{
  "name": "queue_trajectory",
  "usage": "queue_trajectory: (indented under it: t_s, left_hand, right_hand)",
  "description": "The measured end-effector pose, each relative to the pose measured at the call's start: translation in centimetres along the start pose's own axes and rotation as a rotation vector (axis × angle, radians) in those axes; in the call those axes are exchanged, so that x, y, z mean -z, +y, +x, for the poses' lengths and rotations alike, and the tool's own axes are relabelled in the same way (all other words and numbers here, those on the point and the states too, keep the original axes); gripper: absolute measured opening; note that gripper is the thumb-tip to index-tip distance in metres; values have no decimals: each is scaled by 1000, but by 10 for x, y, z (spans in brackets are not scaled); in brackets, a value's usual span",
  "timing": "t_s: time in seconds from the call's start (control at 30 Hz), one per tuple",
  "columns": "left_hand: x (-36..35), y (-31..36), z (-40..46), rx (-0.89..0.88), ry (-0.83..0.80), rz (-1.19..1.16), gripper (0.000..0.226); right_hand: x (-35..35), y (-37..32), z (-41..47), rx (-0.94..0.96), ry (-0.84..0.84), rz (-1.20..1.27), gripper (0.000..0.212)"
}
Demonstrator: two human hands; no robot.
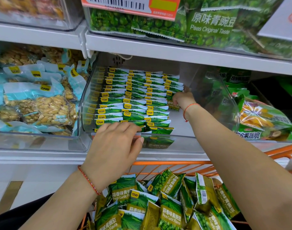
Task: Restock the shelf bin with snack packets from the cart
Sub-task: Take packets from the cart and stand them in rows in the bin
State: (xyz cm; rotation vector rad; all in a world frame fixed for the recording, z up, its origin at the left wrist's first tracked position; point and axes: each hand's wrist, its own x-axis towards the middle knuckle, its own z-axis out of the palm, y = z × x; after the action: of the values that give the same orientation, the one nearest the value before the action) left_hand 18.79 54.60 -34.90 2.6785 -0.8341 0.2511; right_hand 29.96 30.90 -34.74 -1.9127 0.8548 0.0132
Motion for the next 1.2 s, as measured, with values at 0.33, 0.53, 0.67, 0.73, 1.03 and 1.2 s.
queue_trajectory:
  t_s: [0.33, 0.53, 0.67, 0.73, 1.03, 1.2]
  left_hand:
    - [7, 1, 0, 29, -62, -63, 56]
    - [26, 14, -16, -130, -4, 35, 50]
    - [49, 43, -48, -176, -80, -135, 23]
    - [52, 55, -62, -112, -258, -140, 20]
    - [-7, 80, -84, 163, -811, 71, 60]
    - [-7, 63, -80, 308, -692, -329, 43]
  right_hand:
    - [28, 3, -34, 100, 112, 82, 42]
    - [42, 7, -109, 359, 111, 208, 40]
    - [57, 4, -165, 312, -62, 517, 23]
    - [63, 7, -190, 304, -133, 514, 24]
    - [81, 92, -254, 128, -273, 500, 18]
    - [81, 123, -255, 45, -231, 402, 21]
